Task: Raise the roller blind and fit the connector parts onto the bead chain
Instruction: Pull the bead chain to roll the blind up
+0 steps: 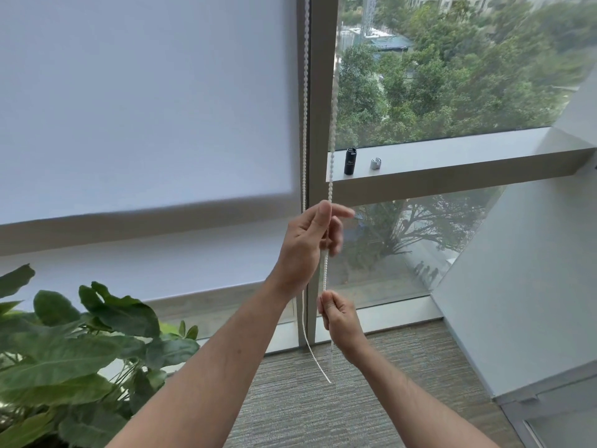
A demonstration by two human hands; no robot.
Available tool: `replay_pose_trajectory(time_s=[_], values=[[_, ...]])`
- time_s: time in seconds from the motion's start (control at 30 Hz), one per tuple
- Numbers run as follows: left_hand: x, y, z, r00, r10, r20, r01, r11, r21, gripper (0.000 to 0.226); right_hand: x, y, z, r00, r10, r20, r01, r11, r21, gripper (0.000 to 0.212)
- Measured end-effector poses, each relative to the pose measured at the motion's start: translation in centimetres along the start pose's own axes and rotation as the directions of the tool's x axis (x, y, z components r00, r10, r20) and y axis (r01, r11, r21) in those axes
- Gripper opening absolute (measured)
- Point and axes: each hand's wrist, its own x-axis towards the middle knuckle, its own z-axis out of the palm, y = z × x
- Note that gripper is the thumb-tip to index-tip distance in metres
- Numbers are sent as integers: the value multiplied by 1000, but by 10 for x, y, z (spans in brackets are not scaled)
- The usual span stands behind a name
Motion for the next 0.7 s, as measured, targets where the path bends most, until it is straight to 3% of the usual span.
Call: replay_pose_trajectory(time_s=[0.2,0.37,0.5,0.7], values=[[-13,-21,4,991,-21,-135,30,997,66,42,-4,14,0,994,71,88,-72,997,4,41],[-16,-23,2,992,-3,-129,14,996,86,39,1,10,-7,970,102,221,-113,993,37,39],[-20,-31,-6,988,-17,-155,34,993,112,38,19,-11,-17,987,102,123,-109,993,48,43],[-40,-65,-13,968,-148,-201,169,981,93,41,42,-95,-13,988,-147,45,127,946,299,44]])
